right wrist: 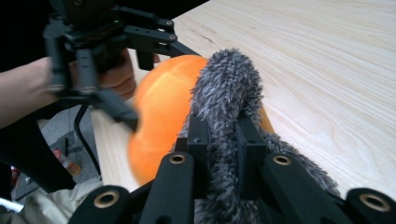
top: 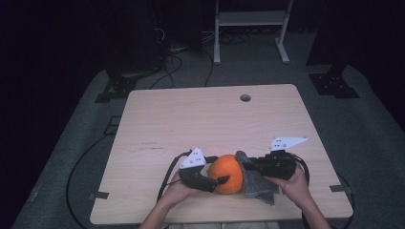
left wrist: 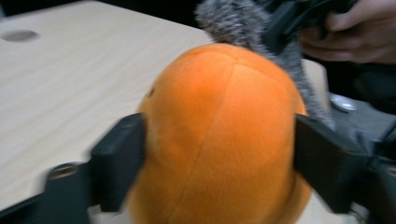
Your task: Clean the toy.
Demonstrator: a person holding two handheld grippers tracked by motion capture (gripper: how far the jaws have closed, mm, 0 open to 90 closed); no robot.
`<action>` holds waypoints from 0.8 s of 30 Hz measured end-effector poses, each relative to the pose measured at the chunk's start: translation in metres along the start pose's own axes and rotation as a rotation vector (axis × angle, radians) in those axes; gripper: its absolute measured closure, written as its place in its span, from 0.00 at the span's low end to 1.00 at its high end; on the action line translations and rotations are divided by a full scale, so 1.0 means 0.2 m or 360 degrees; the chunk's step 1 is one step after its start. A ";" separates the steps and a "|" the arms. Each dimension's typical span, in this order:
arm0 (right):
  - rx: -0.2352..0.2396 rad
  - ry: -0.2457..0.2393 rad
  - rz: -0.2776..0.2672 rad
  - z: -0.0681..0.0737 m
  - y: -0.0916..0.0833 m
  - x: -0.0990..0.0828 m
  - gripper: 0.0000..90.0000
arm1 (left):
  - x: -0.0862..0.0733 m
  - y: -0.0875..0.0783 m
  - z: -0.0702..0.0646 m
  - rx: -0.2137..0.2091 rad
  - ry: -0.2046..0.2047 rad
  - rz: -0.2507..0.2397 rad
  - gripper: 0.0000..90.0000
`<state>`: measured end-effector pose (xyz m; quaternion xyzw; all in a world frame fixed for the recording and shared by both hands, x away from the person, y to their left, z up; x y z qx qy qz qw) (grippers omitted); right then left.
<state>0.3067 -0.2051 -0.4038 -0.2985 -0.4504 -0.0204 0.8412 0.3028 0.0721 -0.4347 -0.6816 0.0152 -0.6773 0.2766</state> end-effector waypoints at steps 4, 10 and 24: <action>0.0030 -0.0155 0.0053 0.12 0.00 0.02 0.88 | 0.00 0.01 0.00 0.0002 -0.0066 -0.0014 0.32; -0.0106 -0.0170 0.0037 0.09 -0.01 0.04 0.87 | 0.01 -0.01 -0.02 -0.0122 0.0022 -0.0012 0.28; -0.0031 -0.0263 0.0067 0.18 0.01 0.07 0.88 | 0.04 0.03 -0.09 -0.0073 0.0168 0.0024 0.28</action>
Point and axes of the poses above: each handheld gripper's, and its own axes: y roughly forward along the jaws, x roughly out of its top, z roughly to its left, the point moved 1 cm from there along y, roughly forward along the jaws, and after that the axes turned 10 degrees about y, right-handed, at the moved point
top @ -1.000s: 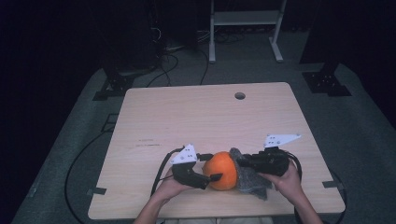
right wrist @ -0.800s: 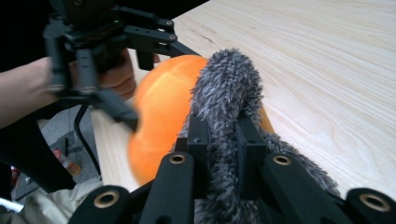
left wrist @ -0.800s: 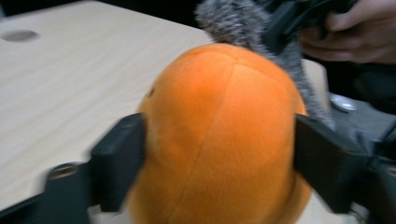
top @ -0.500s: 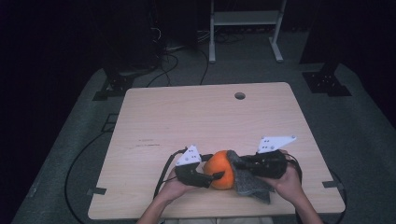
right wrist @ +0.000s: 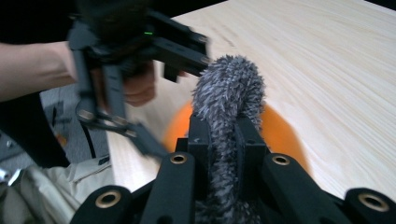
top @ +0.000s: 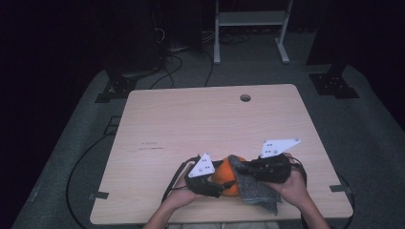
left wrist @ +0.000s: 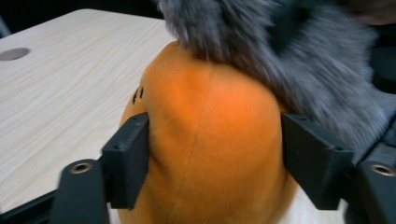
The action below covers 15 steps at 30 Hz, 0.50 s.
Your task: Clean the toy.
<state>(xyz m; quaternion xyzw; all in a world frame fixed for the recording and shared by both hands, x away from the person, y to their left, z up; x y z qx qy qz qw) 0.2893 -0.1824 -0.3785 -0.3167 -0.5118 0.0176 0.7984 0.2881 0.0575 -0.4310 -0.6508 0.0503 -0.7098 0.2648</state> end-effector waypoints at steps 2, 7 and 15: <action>-0.0027 0.0035 -0.0012 -0.04 -0.03 -0.02 0.88 | 0.00 -0.01 0.03 0.0004 -0.0020 0.0001 0.22; 0.0003 0.0044 0.0025 -0.06 -0.05 -0.03 0.88 | -0.03 0.06 0.04 -0.0042 -0.0089 0.0054 0.13; 0.0011 -0.0125 0.0073 0.10 0.04 0.04 0.88 | 0.03 0.08 -0.09 0.0077 0.0221 0.0143 0.35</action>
Point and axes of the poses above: each handheld gripper's, and its own axes: y roughly forward along the jaws, x roughly out of its top, z roughly to its left, the point moved 1 cm from there along y, roughly forward along the jaws, and after that the axes turned 10 degrees about y, right-handed, at the moved point
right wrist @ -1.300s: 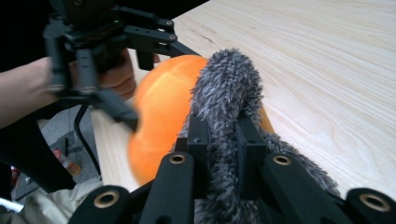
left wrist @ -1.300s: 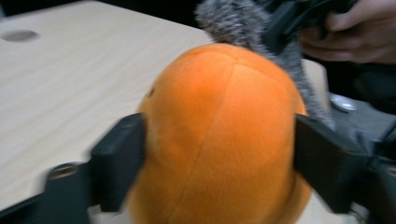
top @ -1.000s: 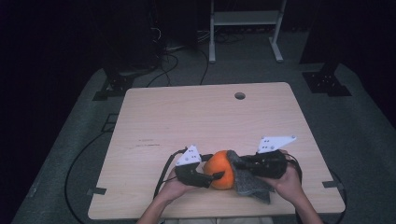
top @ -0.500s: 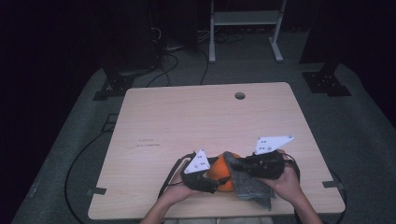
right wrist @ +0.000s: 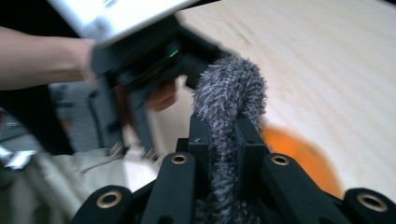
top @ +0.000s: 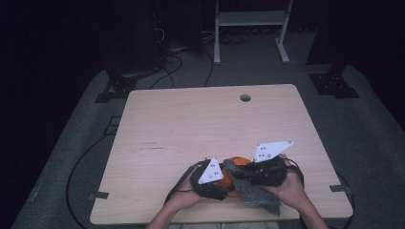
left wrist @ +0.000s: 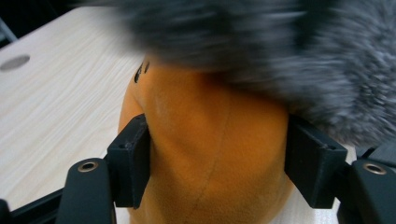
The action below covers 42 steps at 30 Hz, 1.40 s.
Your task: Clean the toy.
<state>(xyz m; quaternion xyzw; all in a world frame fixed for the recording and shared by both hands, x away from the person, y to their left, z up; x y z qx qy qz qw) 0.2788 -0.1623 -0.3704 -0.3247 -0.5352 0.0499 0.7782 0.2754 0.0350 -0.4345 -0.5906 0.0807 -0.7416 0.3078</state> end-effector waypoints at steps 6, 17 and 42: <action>-0.0109 0.0150 -0.0079 -0.15 -0.10 -0.03 0.88 | -0.03 -0.01 0.03 0.0023 -0.0083 -0.0037 0.37; 0.0195 0.0135 -0.0048 -0.14 -0.10 -0.08 0.88 | 0.01 -0.02 0.03 0.0090 -0.0075 -0.0030 0.41; 0.0028 0.0212 -0.0056 -0.19 0.05 -0.08 0.88 | -0.08 -0.11 0.11 -0.0001 -0.0126 0.0108 0.37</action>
Point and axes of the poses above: each handheld gripper's, and its own axes: y roughly forward along the jaws, x roughly out of its top, z roughly to its left, the point moved 1 cm from there along y, roughly forward along the jaws, and after that the axes turned 10 degrees about y, right-handed, at the moved point
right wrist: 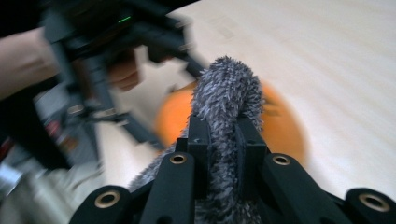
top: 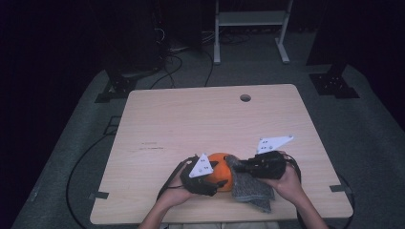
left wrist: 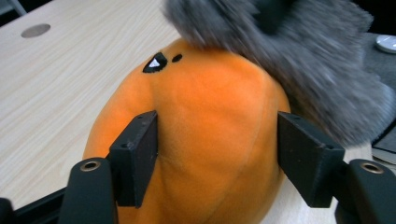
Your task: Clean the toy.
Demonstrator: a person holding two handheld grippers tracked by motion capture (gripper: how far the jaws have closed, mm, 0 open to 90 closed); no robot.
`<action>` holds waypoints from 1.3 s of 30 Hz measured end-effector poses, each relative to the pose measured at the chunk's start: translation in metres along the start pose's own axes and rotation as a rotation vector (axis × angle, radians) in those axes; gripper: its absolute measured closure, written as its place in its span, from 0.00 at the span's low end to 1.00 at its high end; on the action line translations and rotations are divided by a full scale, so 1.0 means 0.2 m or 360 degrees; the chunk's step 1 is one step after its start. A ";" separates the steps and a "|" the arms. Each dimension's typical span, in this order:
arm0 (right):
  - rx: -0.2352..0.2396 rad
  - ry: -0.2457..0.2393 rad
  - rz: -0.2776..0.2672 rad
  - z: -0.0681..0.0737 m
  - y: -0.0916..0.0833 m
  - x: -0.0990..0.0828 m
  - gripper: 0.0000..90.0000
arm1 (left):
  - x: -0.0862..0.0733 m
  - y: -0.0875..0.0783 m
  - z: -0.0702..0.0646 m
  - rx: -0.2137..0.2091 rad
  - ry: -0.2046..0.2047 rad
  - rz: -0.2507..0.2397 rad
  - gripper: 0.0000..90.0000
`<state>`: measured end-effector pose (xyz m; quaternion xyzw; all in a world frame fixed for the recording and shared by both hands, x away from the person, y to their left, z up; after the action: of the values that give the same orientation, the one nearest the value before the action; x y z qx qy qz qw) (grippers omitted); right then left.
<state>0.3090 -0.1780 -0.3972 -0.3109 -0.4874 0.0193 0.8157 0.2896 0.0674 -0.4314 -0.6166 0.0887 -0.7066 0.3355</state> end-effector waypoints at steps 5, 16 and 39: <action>-0.0213 0.0145 0.0026 -0.15 -0.02 -0.07 0.88 | 0.01 -0.04 0.01 -0.0106 -0.0006 -0.0081 0.36; 0.0100 0.0081 0.0048 -0.07 -0.03 -0.07 0.88 | -0.03 -0.01 0.07 -0.0113 -0.0249 -0.0130 0.27; -0.0024 0.0184 0.0014 -0.21 -0.20 -0.18 0.86 | 0.04 0.03 -0.01 -0.0013 -0.0212 -0.0084 0.54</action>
<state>0.3133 -0.2439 -0.4188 -0.3196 -0.4383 0.0013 0.8401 0.2894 0.0578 -0.4293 -0.6659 0.0528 -0.6721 0.3195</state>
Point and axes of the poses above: each handheld gripper's, and its own axes: y roughly forward along the jaws, x roughly out of its top, z roughly to its left, the point moved 1 cm from there along y, roughly forward along the jaws, and after that the axes turned 10 degrees about y, right-handed, at the moved point
